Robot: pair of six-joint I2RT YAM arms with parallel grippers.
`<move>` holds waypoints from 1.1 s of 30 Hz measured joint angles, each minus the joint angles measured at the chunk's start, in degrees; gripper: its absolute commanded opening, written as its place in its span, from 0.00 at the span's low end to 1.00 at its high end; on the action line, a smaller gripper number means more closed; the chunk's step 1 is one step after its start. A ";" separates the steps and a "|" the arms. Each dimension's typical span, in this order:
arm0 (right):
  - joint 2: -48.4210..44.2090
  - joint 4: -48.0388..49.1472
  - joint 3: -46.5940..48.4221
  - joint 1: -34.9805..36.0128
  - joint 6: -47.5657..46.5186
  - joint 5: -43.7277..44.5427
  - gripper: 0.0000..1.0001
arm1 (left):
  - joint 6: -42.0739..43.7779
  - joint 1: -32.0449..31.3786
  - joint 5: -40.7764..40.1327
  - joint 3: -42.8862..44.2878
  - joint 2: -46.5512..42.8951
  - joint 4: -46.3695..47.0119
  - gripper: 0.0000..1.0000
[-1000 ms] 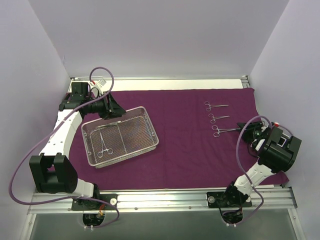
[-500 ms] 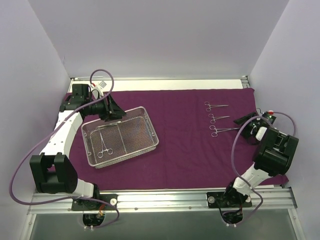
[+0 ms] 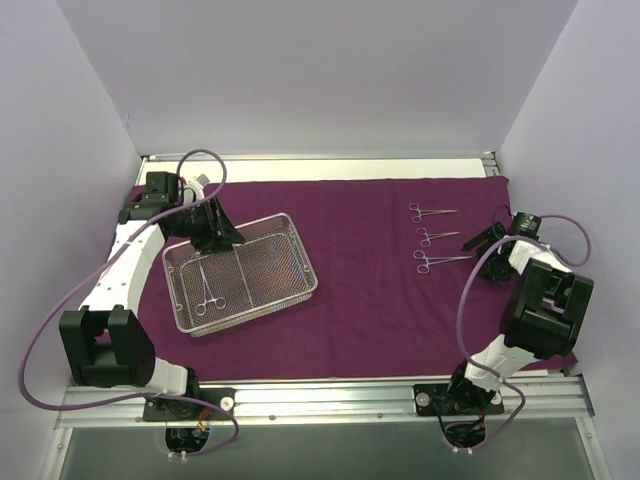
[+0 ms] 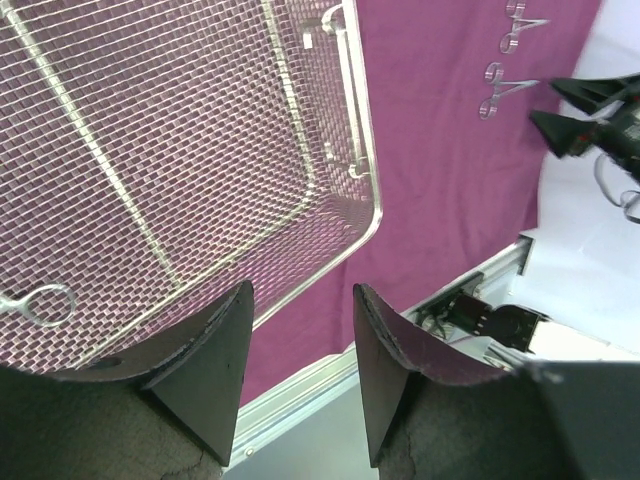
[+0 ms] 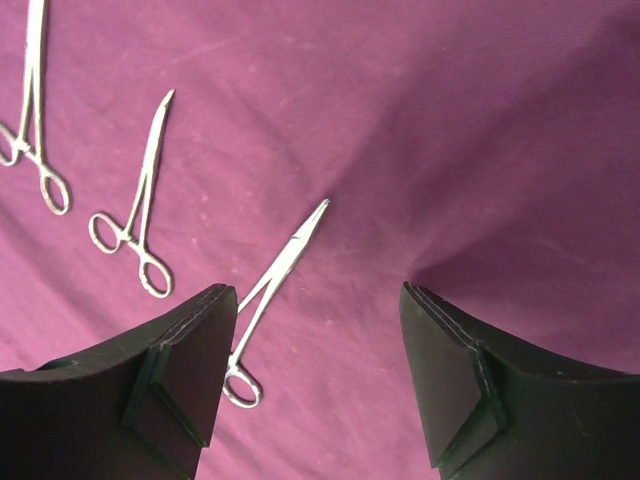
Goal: Open and lay out the surgical kit
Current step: Place the medical item in the surgical kit, then pick up the medical item from the container.
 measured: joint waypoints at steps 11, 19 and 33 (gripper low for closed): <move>-0.31 -13.77 17.79 12.37 -4.59 6.29 0.66 | 3.34 0.07 -18.62 4.79 3.98 -10.88 0.55; -7.30 -16.00 18.86 28.68 -6.34 2.03 0.66 | 3.43 0.04 -31.39 2.51 9.11 -13.94 0.57; -16.24 -18.18 9.66 28.89 -8.09 -0.90 0.66 | 2.36 0.04 -44.61 -2.47 18.14 -3.67 0.62</move>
